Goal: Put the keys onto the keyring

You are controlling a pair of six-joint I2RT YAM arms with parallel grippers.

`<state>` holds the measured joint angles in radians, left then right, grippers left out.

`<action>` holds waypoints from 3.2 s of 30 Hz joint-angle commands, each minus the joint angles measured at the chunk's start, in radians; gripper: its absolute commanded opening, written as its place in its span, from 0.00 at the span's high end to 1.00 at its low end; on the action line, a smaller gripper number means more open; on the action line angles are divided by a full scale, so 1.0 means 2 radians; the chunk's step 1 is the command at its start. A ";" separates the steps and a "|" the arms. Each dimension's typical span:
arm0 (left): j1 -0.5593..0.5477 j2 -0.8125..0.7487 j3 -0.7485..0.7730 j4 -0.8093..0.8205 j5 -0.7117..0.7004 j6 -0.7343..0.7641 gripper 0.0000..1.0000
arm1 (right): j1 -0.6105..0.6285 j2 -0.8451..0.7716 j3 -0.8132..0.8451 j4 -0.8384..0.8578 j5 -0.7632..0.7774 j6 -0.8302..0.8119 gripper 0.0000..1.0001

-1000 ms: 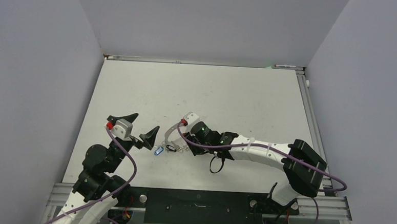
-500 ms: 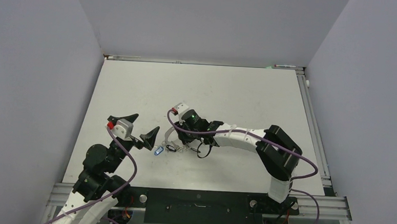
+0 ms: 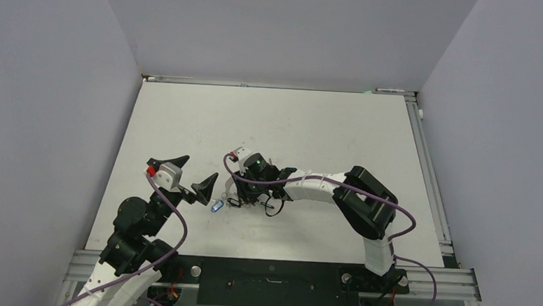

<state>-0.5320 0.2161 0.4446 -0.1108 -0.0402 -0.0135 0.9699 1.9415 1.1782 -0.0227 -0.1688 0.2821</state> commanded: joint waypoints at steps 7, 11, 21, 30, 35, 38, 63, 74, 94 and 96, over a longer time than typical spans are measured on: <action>0.004 0.003 0.022 0.005 0.001 0.017 0.04 | 0.003 -0.021 -0.009 0.016 0.010 0.002 0.68; 0.004 0.003 0.022 0.005 0.000 0.018 0.04 | 0.003 -0.024 -0.010 -0.001 0.016 -0.004 0.68; 0.004 0.005 0.023 0.004 0.001 0.018 0.04 | 0.022 -0.050 -0.011 -0.035 0.041 -0.014 0.68; 0.004 0.001 0.023 0.004 0.000 0.018 0.04 | 0.036 -0.118 -0.022 -0.073 0.075 -0.031 0.68; 0.004 -0.001 0.023 0.005 0.000 0.018 0.04 | 0.070 -0.242 -0.059 -0.053 0.145 -0.068 0.65; 0.004 -0.003 0.023 0.005 0.001 0.016 0.04 | 0.087 -0.322 -0.101 -0.018 0.194 -0.079 0.58; 0.004 -0.019 0.019 0.006 -0.016 0.014 0.04 | 0.084 -0.618 -0.335 0.094 0.642 0.038 0.20; 0.004 -0.017 0.019 0.007 -0.023 0.014 0.04 | 0.079 -0.576 -0.308 0.027 0.690 0.062 0.19; 0.004 0.006 -0.001 0.017 -0.164 0.010 0.04 | 0.014 -0.446 -0.324 0.076 0.807 0.110 0.07; 0.004 0.015 -0.008 0.026 -0.195 0.010 0.04 | -0.028 -0.436 -0.349 0.159 0.745 0.036 0.06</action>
<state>-0.5289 0.2104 0.4423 -0.1139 -0.2348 0.0109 1.0336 1.0359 0.5117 0.0612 1.3663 0.4915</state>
